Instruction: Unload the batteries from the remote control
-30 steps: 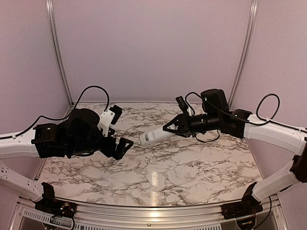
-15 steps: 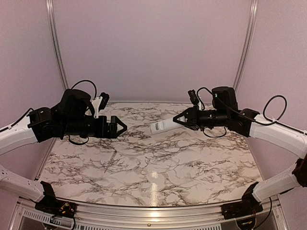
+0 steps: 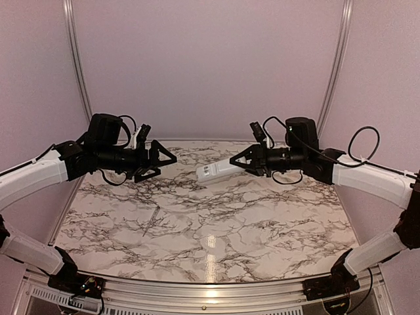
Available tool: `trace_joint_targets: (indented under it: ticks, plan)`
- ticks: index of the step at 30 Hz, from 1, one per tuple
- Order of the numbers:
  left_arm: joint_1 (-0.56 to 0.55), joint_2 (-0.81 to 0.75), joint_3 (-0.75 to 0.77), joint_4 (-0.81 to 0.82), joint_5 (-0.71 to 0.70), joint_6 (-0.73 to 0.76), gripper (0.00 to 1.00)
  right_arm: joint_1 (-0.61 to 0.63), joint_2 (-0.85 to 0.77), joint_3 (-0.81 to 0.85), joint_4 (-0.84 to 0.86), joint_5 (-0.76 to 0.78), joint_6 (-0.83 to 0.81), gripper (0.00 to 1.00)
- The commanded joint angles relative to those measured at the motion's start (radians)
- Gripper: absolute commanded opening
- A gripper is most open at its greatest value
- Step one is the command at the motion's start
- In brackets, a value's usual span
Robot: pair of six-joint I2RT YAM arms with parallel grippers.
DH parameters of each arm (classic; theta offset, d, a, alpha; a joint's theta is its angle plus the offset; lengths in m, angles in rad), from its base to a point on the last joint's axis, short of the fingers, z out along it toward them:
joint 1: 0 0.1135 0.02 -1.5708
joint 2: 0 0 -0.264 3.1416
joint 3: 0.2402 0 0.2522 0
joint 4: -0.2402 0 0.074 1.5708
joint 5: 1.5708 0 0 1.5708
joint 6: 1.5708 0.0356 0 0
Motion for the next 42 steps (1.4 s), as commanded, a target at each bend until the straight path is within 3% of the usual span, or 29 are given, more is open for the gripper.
trace_joint_targets:
  ticks: [1, 9, 23, 30, 42]
  plan:
    - [0.006, 0.012, -0.015, 0.09, 0.14, -0.01, 0.98, -0.003, 0.002, 0.049, 0.145, -0.081, 0.039, 0.07]
    - [0.006, 0.042, -0.056, 0.414, 0.259, -0.162, 0.9, -0.001, 0.004, -0.015, 0.375, -0.112, 0.185, 0.07]
    - [0.005, 0.215, 0.043, 0.713, 0.434, -0.269, 0.72, 0.038, 0.069, -0.009, 0.56, -0.116, 0.332, 0.06]
    - [0.001, 0.243, 0.058, 0.722, 0.458, -0.277, 0.61, 0.042, 0.094, 0.012, 0.56, -0.124, 0.349, 0.06]
    - [-0.02, 0.3, 0.093, 0.719, 0.474, -0.285, 0.53, 0.041, 0.108, 0.018, 0.57, -0.146, 0.341, 0.05]
